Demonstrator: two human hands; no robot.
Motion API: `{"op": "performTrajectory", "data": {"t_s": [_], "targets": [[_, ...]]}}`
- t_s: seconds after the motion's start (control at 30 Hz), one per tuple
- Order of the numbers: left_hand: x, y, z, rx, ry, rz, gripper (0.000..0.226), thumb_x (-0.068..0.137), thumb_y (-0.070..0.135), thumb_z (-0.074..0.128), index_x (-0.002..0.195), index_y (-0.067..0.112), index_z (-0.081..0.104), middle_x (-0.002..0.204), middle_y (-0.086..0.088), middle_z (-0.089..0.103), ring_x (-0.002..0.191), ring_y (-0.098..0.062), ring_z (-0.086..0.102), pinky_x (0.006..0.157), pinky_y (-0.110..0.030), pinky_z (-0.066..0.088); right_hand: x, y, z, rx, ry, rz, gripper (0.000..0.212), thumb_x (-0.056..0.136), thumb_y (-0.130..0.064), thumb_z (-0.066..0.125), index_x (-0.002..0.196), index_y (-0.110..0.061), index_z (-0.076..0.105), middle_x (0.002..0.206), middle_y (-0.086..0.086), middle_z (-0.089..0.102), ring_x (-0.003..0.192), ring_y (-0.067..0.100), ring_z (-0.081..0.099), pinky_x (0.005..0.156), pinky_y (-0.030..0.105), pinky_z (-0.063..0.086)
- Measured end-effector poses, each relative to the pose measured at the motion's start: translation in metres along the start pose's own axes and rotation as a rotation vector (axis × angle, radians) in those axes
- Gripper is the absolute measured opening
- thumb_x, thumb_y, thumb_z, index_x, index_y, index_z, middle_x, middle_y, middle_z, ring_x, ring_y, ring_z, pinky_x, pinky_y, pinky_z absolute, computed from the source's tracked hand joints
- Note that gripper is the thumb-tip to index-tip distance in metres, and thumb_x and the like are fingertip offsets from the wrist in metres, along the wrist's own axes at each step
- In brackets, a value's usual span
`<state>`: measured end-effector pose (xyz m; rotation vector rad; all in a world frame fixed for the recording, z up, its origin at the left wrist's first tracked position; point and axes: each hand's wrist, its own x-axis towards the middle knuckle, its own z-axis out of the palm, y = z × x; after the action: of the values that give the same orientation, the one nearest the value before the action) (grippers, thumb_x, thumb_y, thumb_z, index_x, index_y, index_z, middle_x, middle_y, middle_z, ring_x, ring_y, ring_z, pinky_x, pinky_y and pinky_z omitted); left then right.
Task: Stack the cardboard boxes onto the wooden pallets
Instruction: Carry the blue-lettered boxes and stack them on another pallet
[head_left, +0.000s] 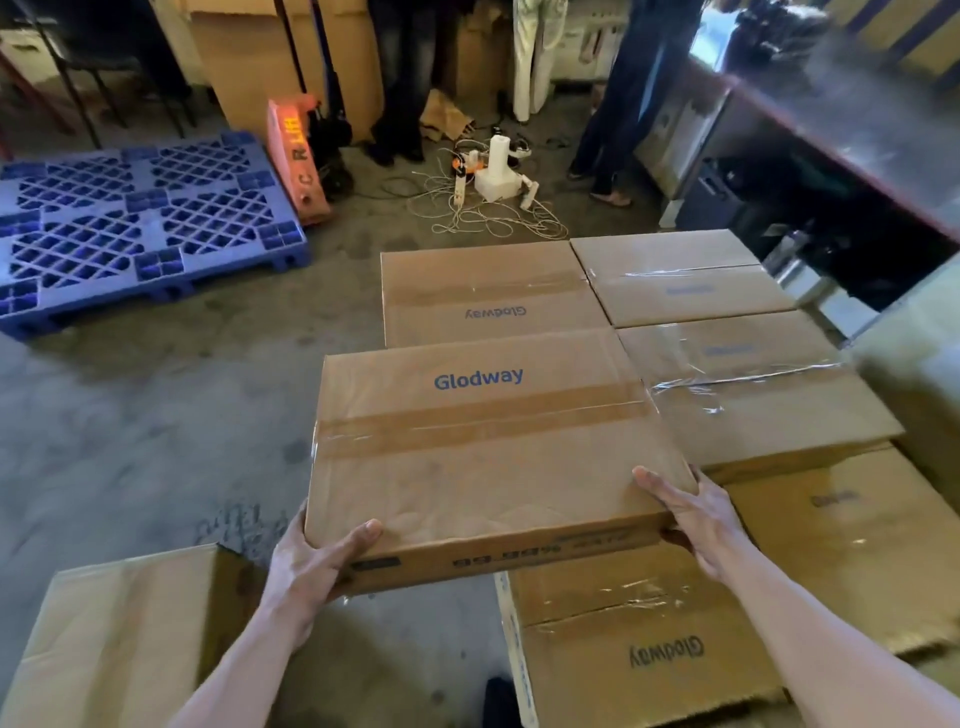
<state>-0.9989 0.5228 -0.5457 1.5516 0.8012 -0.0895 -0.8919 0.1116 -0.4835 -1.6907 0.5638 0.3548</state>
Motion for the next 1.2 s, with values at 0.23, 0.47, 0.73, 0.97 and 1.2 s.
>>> {"op": "performTrajectory", "data": {"t_s": [0.23, 0.47, 0.73, 0.97, 1.2], "targets": [[0.019, -0.014, 0.062, 0.031, 0.032, -0.045, 0.097, 0.052, 0.049, 0.094, 0.136, 0.021, 0.054, 0.115, -0.002, 0.067, 0.104, -0.023, 0.064, 0.088, -0.039, 0.056, 0.061, 0.011, -0.025, -0.097, -0.009, 0.071, 0.126, 0.026, -0.073, 0.090, 0.134, -0.019, 0.055, 0.119, 0.004, 0.065, 0.113, 0.024, 0.058, 0.109, 0.048, 0.044], [0.051, -0.021, 0.096, 0.019, 0.049, -0.087, 0.090, 0.055, 0.039, 0.095, 0.134, 0.022, 0.056, 0.116, -0.001, 0.069, 0.104, -0.022, 0.067, 0.078, -0.032, 0.056, 0.113, 0.026, -0.033, -0.180, 0.024, 0.100, 0.109, 0.022, -0.081, 0.086, 0.115, -0.030, 0.061, 0.113, -0.004, 0.069, 0.114, 0.023, 0.062, 0.106, 0.051, 0.047], [0.057, -0.033, 0.113, -0.005, 0.084, -0.104, 0.082, 0.063, 0.031, 0.094, 0.135, 0.025, 0.054, 0.118, 0.001, 0.067, 0.104, -0.021, 0.067, 0.075, -0.034, 0.060, 0.143, 0.048, -0.007, -0.234, 0.313, 0.041, 0.079, 0.066, -0.042, 0.092, 0.127, -0.021, 0.046, 0.133, 0.010, 0.053, 0.115, 0.029, 0.056, 0.097, 0.041, 0.047], [0.068, -0.041, 0.123, 0.028, 0.115, -0.132, 0.104, 0.041, 0.057, 0.098, 0.133, 0.033, 0.055, 0.120, 0.004, 0.068, 0.109, -0.024, 0.067, 0.093, -0.050, 0.058, 0.151, 0.050, 0.009, -0.284, 0.462, 0.126, 0.096, 0.071, -0.037, 0.091, 0.139, -0.022, 0.024, 0.140, 0.022, 0.033, 0.100, 0.036, 0.053, 0.081, 0.039, 0.045], [0.080, -0.032, 0.126, 0.048, 0.113, -0.122, 0.109, 0.037, 0.061, 0.095, 0.134, 0.034, 0.054, 0.121, 0.006, 0.066, 0.109, -0.024, 0.066, 0.086, -0.048, 0.061, 0.154, 0.041, 0.017, -0.142, 0.507, 0.193, 0.116, 0.070, -0.031, 0.093, 0.151, -0.031, 0.010, 0.146, 0.026, 0.031, 0.098, 0.036, 0.050, 0.086, 0.041, 0.043]]}}
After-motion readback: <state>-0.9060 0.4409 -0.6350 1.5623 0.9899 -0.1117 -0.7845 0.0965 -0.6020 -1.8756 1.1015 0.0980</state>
